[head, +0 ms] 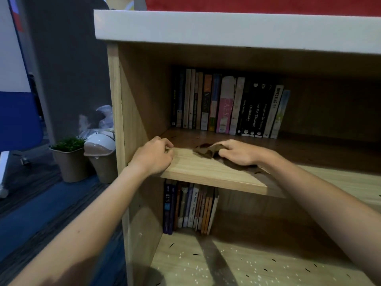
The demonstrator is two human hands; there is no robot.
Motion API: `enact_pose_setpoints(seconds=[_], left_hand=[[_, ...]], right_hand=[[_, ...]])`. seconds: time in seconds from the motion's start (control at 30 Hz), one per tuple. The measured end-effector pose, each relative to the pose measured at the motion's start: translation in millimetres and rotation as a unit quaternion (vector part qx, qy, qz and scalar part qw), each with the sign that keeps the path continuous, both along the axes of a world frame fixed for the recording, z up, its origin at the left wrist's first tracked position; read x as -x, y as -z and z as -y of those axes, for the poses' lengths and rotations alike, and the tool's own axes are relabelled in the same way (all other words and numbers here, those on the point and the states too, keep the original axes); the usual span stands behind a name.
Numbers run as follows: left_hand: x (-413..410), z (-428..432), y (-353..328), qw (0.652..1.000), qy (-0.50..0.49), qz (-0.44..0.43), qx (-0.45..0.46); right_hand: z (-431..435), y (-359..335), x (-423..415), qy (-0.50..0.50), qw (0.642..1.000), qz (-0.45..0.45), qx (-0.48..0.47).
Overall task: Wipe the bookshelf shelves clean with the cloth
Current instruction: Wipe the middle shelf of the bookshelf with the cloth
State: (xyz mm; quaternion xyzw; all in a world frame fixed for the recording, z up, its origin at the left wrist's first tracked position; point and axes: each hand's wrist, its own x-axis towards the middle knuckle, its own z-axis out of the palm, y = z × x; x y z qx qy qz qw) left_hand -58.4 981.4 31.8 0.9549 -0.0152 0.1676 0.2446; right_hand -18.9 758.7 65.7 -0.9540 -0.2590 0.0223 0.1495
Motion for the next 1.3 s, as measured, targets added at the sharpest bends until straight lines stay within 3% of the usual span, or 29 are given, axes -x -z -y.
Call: enact_pose_setpoints(seconds=[0.17,0.3,0.43,0.63,0.83,0.97,1.13,1.3], left_hand=[[-15,-2,0,0.999,-0.026,-0.019,0.032],[-18,-2,3,0.999,-0.03,-0.024,0.019],[-19,-4,3,0.999,-0.025,-0.022,0.019],[-16,-3,3,0.999,-0.025,0.0,0.028],[-14,-3,2,0.999,-0.02,0.002,0.041],[-13,-1,0,0.999,-0.04,-0.017,0.021],[-14,0,0,0.999,-0.033,-0.035,-0.002],[-15,0,-1,0.997,-0.02,-0.051,-0.049]], right_hand=[[-27,-3,-60,0.126,0.991,0.0,0.037],[-69,-3,-66,0.049,0.998,-0.025,0.014],[-52,-5,-55,-0.04,0.998,-0.041,0.002],[-22,-10,-87,0.073,0.997,0.01,0.023],[-65,-6,-75,-0.058,0.998,-0.008,0.033],[-59,-10,-81,-0.008,0.999,-0.009,0.035],[-86,-5,-71,-0.103,0.994,0.004,0.027],[-87,-8,-114,0.016,1.0,0.008,-0.009]])
